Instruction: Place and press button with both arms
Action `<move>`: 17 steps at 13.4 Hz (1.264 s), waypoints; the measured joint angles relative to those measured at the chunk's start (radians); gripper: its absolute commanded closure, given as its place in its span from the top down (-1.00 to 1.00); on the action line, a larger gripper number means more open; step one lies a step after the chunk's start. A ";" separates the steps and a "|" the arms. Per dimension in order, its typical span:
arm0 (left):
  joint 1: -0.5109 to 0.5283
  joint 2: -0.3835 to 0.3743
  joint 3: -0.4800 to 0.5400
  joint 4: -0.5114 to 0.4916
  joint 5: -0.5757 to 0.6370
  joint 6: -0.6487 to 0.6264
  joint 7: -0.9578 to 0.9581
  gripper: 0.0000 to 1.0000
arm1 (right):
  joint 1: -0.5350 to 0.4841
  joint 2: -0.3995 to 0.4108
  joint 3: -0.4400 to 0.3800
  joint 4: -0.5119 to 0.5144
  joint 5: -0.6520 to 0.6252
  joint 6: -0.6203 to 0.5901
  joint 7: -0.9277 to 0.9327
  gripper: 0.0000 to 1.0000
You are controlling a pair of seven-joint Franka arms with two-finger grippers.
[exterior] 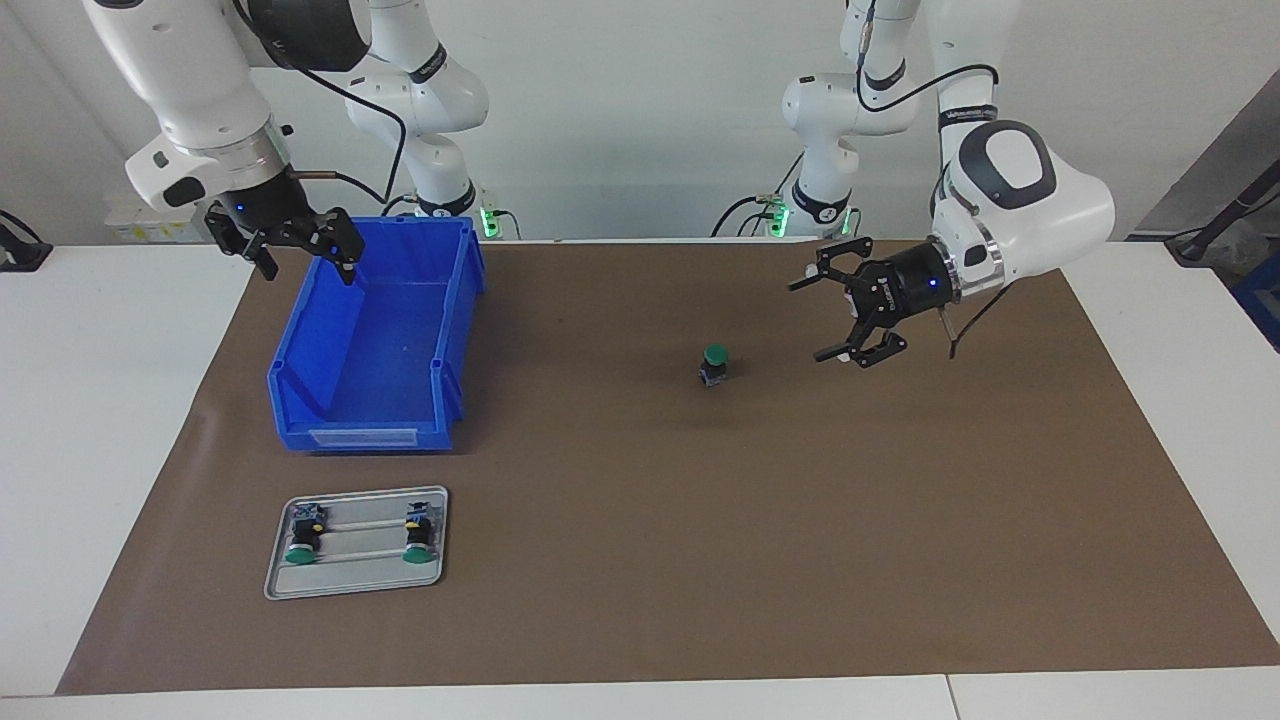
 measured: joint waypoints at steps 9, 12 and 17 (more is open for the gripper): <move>-0.066 -0.117 -0.079 0.088 0.901 -0.096 -0.665 1.00 | 0.148 -0.003 0.005 -0.004 0.010 0.039 0.118 1.00; -0.145 -0.118 -0.096 0.085 0.958 -0.100 -0.816 1.00 | 0.319 -0.001 0.012 -0.057 0.017 0.124 0.372 1.00; -0.230 -0.117 -0.098 0.053 1.007 -0.009 -1.158 0.90 | 0.458 0.029 0.014 -0.108 0.046 0.199 0.589 1.00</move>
